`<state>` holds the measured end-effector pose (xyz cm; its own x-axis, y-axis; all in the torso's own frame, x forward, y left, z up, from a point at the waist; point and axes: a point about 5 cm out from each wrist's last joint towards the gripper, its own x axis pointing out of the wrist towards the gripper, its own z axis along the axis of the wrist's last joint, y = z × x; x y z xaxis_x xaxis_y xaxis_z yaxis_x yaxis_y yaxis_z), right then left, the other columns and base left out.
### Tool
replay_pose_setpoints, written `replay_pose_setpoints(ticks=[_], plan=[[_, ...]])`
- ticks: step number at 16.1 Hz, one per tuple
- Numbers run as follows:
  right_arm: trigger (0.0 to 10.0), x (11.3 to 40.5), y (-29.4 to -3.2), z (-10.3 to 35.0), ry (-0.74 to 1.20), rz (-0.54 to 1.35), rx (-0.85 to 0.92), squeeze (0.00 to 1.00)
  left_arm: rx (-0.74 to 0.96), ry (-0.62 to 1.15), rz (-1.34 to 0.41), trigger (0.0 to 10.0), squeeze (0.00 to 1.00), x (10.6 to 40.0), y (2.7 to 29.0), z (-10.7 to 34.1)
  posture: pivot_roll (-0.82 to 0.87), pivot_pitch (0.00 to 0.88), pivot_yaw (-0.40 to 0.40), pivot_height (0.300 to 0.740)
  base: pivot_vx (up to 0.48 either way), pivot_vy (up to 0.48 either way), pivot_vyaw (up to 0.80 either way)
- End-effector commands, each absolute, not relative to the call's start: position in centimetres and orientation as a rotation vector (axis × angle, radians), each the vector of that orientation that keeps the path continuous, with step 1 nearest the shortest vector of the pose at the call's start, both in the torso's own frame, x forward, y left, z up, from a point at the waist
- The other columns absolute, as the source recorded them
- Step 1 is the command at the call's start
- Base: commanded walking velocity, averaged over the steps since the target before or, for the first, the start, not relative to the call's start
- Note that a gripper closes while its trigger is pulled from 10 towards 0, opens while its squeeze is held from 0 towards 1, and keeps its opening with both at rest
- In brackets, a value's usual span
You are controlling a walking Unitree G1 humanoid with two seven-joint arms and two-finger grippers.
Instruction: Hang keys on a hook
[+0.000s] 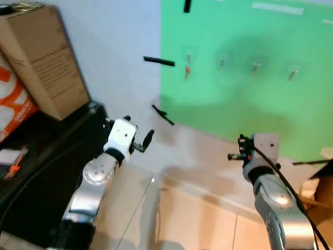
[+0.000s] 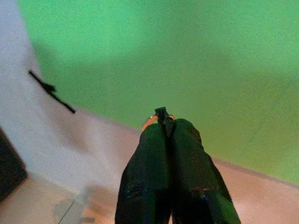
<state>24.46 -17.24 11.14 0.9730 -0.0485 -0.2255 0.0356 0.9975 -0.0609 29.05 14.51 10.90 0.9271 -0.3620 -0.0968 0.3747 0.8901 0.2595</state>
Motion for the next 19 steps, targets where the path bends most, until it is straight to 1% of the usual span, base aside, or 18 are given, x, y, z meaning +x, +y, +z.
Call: replay_pose_setpoints(ticks=[1,4,5,6,12,15,16,19], plan=[[10.0,24.5,-17.5,11.6,0.214,-0.052,-0.067,0.0,0.281,0.034,-0.4,10.0,0.0,29.1,14.3,11.4,0.0,0.0,0.014,0.74,0.3,0.0,-0.8],[10.0,24.6,-17.4,11.9,0.2,-0.041,-0.063,0.0,0.285,0.034,-0.413,10.0,0.0,29.1,14.3,11.4,0.0,0.0,0.02,0.74,0.299,0.0,-0.71],[10.0,24.7,-17.4,12.0,0.196,-0.033,-0.062,0.0,0.287,0.033,-0.416,10.0,0.0,29.1,14.2,11.4,0.0,0.0,0.02,0.74,0.296,0.0,0.0],[10.0,24.7,-16.9,12.3,0.175,0.027,-0.058,0.0,0.291,0.031,-0.424,10.0,0.0,29.1,14.2,11.5,0.0,0.0,0.02,0.74,0.3,0.0,0.0],[10.0,25.2,-15.4,14.1,0.107,0.188,-0.018,0.0,0.301,0.027,-0.425,10.0,0.0,29.0,14.3,11.6,0.0,0.0,0.02,0.74,0.299,0.0,0.0],[10.0,25.2,-13.0,16.2,0.022,0.401,0.008,0.0,0.321,0.019,-0.432,10.0,0.0,29.0,14.6,11.9,0.02,0.0,0.009,0.74,0.294,0.0,0.0],[10.0,25.3,-12.7,16.6,0.006,0.414,0.023,0.0,0.325,0.019,-0.43,10.0,0.0,29.0,14.8,12.0,0.02,0.0,0.009,0.74,0.247,0.0,0.0],[10.0,25.9,-12.1,18.0,-0.038,0.435,0.07,0.0,0.348,0.002,-0.454,10.0,0.0,28.9,14.9,12.5,0.03,0.0,0.011,0.74,0.0,0.0,0.0]])
